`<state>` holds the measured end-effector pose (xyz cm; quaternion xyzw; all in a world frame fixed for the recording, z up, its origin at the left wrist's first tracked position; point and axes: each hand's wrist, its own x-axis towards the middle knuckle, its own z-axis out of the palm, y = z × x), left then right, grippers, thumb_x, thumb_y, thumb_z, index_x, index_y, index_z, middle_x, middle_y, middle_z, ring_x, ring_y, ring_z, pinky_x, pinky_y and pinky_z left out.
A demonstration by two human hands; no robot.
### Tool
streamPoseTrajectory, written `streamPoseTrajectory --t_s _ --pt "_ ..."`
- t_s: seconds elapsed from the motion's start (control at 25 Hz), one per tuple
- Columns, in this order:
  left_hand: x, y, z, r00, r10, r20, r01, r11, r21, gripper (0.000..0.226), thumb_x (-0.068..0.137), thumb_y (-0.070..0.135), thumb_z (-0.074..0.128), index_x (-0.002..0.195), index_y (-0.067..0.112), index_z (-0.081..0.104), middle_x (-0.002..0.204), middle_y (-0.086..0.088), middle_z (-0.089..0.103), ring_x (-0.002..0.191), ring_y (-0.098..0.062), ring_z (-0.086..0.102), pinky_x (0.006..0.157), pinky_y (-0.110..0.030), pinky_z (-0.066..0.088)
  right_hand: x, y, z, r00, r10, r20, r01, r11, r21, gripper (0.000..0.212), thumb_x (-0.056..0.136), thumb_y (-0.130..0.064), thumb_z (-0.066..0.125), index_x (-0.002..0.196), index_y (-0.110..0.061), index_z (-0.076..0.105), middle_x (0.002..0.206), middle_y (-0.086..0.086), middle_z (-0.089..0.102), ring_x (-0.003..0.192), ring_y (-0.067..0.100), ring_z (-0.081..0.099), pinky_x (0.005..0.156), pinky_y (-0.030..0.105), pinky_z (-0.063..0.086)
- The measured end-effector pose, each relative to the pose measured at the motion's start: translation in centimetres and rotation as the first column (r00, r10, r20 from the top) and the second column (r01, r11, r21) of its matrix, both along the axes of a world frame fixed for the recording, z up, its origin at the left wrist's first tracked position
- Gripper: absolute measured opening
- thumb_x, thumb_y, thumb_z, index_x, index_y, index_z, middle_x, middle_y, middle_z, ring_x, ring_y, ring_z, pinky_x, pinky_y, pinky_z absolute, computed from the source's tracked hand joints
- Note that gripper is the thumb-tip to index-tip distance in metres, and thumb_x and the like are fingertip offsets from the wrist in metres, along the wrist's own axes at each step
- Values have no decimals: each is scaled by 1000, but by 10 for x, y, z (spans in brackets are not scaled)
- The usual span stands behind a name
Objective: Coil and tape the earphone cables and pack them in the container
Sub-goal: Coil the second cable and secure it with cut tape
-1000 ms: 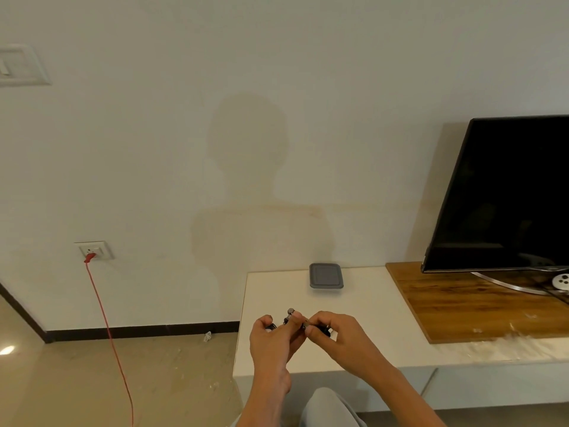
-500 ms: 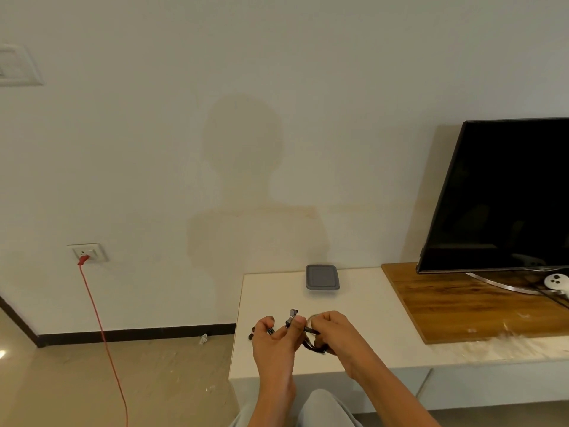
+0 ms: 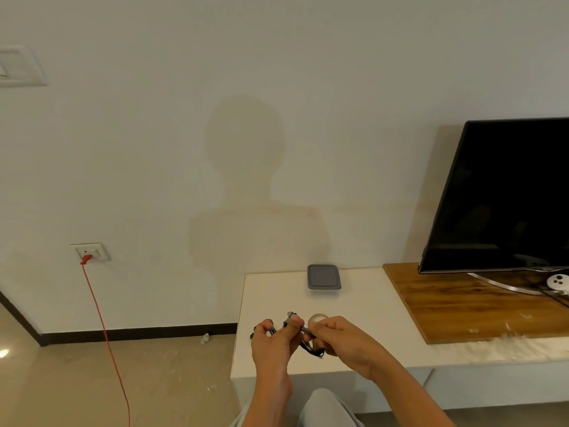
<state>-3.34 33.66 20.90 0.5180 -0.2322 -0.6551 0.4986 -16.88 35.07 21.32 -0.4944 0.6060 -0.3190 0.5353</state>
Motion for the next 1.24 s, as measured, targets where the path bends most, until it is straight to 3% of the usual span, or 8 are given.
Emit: streamPoseTrajectory --t_s 0.08,0.16,0.36,0.48,0.56,0.76,1.0,1.24 --pt "1 -2 -1 1000 3 -16 -3 1000 26 39 76 -3 74 97 11 43 106 -32 66 74 -34 68 90 -44 53 -3 1 0 993 106 48 -104 994 -38 14 83 -13 55 76 -12 67 70 4 51 70 12 44 68 22 40" --pt "1 -2 -3 1000 -4 -8 4 999 39 42 75 -2 75 100 8 43 108 -32 65 81 -37 68 91 -45 53 -3 2 -5 988 151 -20 -152 984 -87 17 81 -3 55 78 -15 68 68 0 54 66 9 47 66 20 43" --pt "2 -5 -5 1000 -7 18 6 999 38 39 76 -1 75 101 8 46 105 -30 67 85 -37 70 88 -43 55 -2 -1 -14 979 91 -182 -126 974 -191 9 78 -9 62 78 -13 70 65 -1 55 60 6 49 61 17 45" --pt "3 -7 -7 1000 -3 14 2 1000 25 45 76 1 75 108 10 46 105 -27 67 84 -34 71 87 -41 55 -2 -4 -23 946 59 -320 -147 955 -259 11 78 -14 59 83 -7 65 68 2 51 60 6 46 61 24 43" --pt "1 -7 -7 1000 11 9 -11 1000 16 46 77 0 74 109 13 44 103 -25 68 80 -32 72 82 -38 57 -1 -5 -27 934 19 -357 -120 957 -264 9 77 -17 59 85 -15 61 69 1 52 59 7 45 61 26 43" --pt "0 -4 -5 998 31 61 -26 996 -88 37 82 0 70 96 19 40 87 -23 72 74 -32 72 60 -32 59 -7 -3 -29 957 -49 -285 -21 971 -237 31 70 -26 65 95 -35 48 65 -3 54 59 8 47 63 27 47" --pt "0 -4 -8 960 41 278 39 960 -276 35 83 11 72 93 20 39 72 -11 75 62 -25 72 70 -36 61 -7 -8 -18 968 -32 -249 -38 961 -274 9 86 -25 60 88 -20 67 81 15 67 69 21 57 74 42 54" --pt "1 -7 -8 977 11 212 45 964 -260 39 80 5 73 94 20 39 71 -15 74 67 -33 71 65 -34 60 -8 -9 -14 983 57 -173 -83 986 -144 19 89 -21 56 73 -20 67 74 7 60 69 18 50 70 29 45"
